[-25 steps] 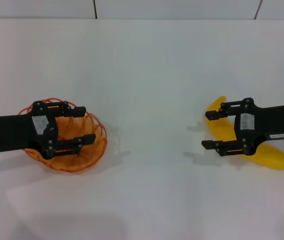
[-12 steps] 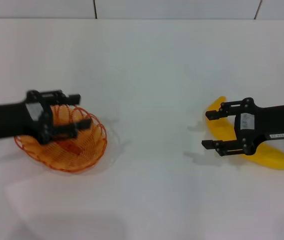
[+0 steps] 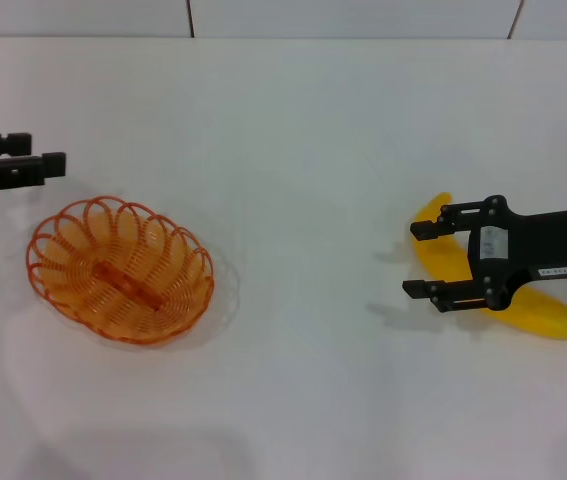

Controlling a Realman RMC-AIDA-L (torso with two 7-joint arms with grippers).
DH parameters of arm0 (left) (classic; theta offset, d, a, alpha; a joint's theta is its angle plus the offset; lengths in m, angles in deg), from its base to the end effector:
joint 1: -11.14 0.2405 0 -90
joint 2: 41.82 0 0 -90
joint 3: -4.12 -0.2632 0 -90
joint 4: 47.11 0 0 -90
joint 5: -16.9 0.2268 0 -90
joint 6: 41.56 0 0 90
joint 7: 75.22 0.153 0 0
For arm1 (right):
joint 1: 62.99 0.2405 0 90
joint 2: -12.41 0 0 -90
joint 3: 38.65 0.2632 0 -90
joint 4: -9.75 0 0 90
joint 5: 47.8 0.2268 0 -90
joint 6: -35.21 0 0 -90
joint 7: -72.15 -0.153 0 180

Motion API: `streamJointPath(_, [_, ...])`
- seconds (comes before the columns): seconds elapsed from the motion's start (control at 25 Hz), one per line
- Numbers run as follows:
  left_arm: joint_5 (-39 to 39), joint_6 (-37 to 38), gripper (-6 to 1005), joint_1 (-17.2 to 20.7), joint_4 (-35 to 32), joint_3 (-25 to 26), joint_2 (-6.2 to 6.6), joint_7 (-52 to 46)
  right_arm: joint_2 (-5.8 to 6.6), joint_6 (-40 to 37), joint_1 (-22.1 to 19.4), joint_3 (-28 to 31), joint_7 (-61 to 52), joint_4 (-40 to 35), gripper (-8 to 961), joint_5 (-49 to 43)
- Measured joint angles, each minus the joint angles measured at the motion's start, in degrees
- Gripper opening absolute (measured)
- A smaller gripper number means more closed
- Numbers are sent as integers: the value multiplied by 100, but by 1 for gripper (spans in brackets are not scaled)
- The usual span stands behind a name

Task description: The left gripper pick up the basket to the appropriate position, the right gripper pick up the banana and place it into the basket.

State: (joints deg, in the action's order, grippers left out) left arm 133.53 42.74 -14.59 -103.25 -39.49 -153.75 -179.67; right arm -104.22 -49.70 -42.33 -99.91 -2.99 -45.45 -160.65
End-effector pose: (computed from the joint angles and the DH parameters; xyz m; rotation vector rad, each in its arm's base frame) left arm -0.2965 0.3770 0.0930 -2.4793 -0.8616 -0.4111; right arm 0.2825 0.3320 -0.0005 -2.8604 0.2020 0.2765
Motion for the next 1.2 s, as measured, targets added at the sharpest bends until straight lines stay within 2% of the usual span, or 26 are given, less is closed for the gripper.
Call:
streamJointPath(0.12, [292,46,676,-101,65,-31,145,-410,0,0,0,0,0,0,700,0])
streamJointPath(0.2, [542,58,676,-155,72,-37,159,-560,0,0,0,0,0,0,700,0])
streamJointPath(0.48, [1401,49,676,-358,116,-34,67,-772,0,1,0,0,0,0,701,0])
streamJointPath(0.84, [1689,-90,675,-419,129,-33,19,-867,0,1,12,0,3,0,701,0])
streamJointPath(1.2, [2362,-542,675,-708,499,-32,-174,-889,9,1,96,-11,34,151,701,-11])
